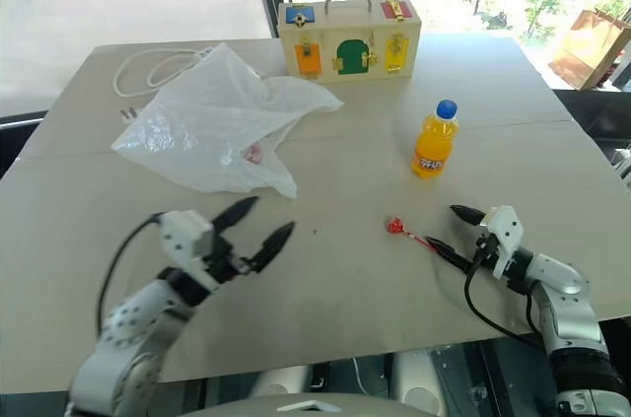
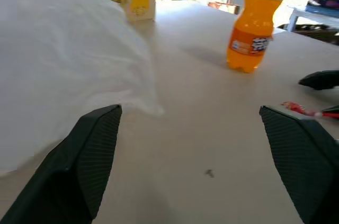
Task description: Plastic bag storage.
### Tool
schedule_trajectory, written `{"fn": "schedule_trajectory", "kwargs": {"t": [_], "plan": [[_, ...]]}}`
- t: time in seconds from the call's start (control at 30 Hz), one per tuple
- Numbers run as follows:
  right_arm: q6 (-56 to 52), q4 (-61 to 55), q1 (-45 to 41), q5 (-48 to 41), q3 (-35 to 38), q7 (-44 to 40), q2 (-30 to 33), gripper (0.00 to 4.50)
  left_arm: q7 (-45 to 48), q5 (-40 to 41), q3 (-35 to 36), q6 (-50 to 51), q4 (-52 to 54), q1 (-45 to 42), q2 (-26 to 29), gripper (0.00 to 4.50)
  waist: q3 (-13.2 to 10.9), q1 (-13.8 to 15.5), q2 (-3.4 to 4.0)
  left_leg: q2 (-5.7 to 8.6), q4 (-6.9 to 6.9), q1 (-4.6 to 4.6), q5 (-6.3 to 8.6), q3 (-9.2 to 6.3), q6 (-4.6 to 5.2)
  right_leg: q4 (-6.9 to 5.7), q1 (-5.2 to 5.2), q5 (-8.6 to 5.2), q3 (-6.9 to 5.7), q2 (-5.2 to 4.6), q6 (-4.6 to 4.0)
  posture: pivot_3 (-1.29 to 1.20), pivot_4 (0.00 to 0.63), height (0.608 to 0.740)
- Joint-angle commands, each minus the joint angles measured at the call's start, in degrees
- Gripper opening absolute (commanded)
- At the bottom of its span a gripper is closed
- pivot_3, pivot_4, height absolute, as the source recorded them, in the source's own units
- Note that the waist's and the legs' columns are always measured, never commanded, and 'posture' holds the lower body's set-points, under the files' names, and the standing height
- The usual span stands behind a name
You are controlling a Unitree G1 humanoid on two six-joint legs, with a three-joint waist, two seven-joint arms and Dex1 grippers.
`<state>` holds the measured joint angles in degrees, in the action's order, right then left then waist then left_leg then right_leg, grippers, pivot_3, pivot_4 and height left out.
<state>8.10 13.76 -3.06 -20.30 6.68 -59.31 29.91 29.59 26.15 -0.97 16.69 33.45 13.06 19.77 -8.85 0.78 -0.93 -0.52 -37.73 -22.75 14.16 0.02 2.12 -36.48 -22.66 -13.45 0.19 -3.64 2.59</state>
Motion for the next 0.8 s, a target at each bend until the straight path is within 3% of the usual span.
{"fn": "schedule_trajectory", "kwargs": {"t": [0.03, 0.23, 0.47, 0.67, 0.8], "plan": [[-0.81, -1.65, 0.69, -0.35, 0.52, -0.27, 1.12, 4.50, -2.95, 7.80, -1.46, 5.20, 0.84, -2.89, -4.82, 4.45, 0.00, -0.08, 0.01, -0.01, 0.00, 0.00, 0.00, 0.00, 0.00, 0.00, -0.02, 0.00, 0.01, 0.02, 0.00, 0.00, 0.150, 0.739], [-3.23, -5.24, 3.60, -1.39, 1.99, -0.97, 4.23, 4.50, -7.91, 9.10, -1.64, 6.52, -3.07, -5.60, -11.77, 4.45, -0.02, 0.08, 0.06, 0.02, 0.00, -0.02, 0.00, -0.03, 0.01, -0.02, -0.01, 0.00, 0.00, 0.05, 0.02, 0.00, 0.150, 0.739], [-4.33, -6.85, 5.29, -1.93, 2.60, -0.75, 5.43, 4.50, -7.54, 7.02, -2.78, 3.44, -2.40, -3.46, -12.84, 4.45, -0.02, -0.05, 0.07, 0.03, 0.00, 0.00, 0.00, 0.00, 0.00, -0.01, -0.02, -0.01, 0.04, 0.08, 0.01, 0.00, 0.150, 0.739], [-3.88, -6.84, 5.38, -1.61, 2.05, 0.14, 4.29, 4.50, -12.12, -6.06, -2.88, -5.12, -9.05, -6.22, -12.47, 4.45, -0.02, 0.07, 0.06, 0.04, 0.00, 0.00, 0.00, 0.01, 0.00, -0.01, -0.02, -0.01, 0.06, 0.10, 0.01, 0.00, 0.150, 0.739], [-3.70, -6.85, 5.48, -1.49, 2.16, 0.62, 3.89, 4.50, -9.61, -4.51, -5.58, -7.31, -7.82, -5.42, -14.57, 4.45, -0.03, 0.03, 0.06, 0.05, -0.01, -0.04, 0.01, 0.03, 0.02, 0.04, -0.03, -0.01, 0.08, 0.08, 0.02, 0.00, 0.150, 0.739]]}}
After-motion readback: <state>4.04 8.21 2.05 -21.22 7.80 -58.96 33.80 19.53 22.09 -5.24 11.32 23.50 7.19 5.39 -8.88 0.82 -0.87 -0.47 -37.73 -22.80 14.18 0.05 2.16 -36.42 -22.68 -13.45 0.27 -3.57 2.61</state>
